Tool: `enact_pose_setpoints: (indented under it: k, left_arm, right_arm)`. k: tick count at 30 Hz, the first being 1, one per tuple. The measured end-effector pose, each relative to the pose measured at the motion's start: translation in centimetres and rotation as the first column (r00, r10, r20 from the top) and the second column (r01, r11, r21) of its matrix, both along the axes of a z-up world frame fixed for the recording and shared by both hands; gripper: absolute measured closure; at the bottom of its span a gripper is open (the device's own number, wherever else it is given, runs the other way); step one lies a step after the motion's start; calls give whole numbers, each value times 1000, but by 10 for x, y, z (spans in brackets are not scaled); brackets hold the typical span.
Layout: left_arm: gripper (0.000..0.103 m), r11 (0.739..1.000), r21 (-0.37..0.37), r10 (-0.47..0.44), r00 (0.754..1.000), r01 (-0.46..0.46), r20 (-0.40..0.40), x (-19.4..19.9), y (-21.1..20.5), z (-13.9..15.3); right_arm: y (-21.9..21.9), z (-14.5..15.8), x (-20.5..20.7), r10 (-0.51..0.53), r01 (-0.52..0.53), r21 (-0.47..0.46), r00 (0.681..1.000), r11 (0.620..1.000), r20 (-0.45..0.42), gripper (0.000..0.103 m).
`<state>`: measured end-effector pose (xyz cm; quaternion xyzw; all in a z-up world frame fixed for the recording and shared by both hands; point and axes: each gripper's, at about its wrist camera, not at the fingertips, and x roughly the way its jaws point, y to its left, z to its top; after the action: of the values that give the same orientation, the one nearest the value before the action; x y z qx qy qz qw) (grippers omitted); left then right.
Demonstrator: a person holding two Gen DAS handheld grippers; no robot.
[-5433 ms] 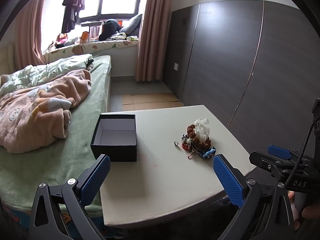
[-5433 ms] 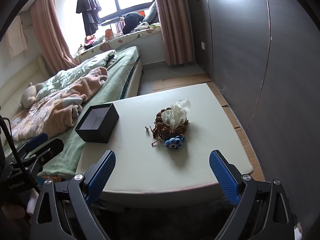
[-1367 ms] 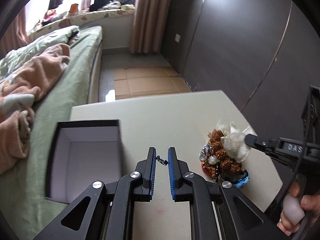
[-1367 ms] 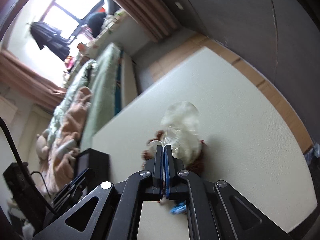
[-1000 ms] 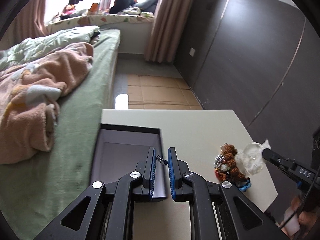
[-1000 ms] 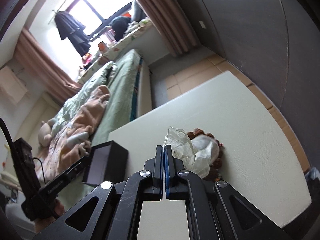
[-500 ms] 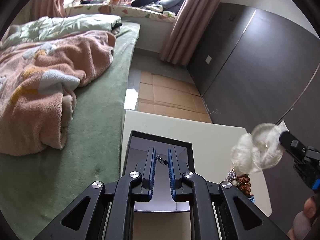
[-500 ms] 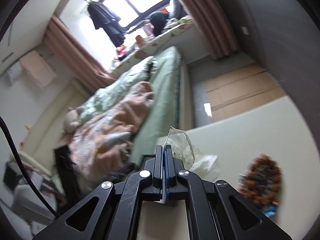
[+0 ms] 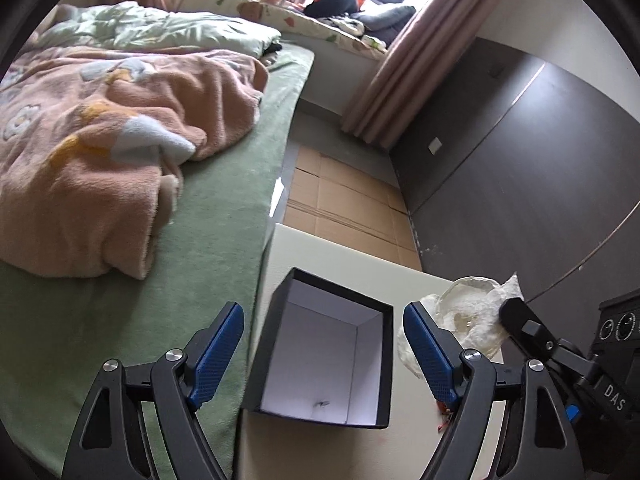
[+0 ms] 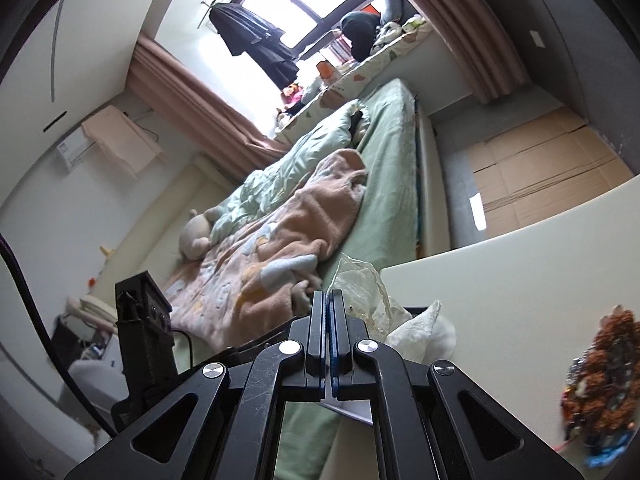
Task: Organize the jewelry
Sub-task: 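Carry both items over the black box and open both grippers, then move both grippers back to the jewelry pile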
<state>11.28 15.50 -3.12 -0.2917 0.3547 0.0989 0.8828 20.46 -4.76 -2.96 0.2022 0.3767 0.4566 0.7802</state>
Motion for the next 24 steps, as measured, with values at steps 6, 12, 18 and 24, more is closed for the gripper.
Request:
enact_pose_setpoints:
  k: [6, 12, 18, 24]
  left_arm:
    - [20, 1000, 16, 19, 1000, -19, -11, -9, 7, 0]
    - [20, 1000, 26, 2, 1000, -2, -22, -12, 3, -1]
    - [20, 999, 20, -32, 999, 33, -15, -12, -14, -1]
    - [19, 996, 44, -76, 997, 75, 16, -12, -41, 3]
  right_arm:
    - [25, -12, -5, 45, -46, -29, 999, 999, -26, 98]
    - [13, -29, -3, -14, 4, -121, 996, 993, -88, 28]
    - [-27, -26, -5, -93, 75, -158, 989, 985, -112, 27]
    - [-69, -21, -6, -201, 174, -192, 971, 966, -130, 10]
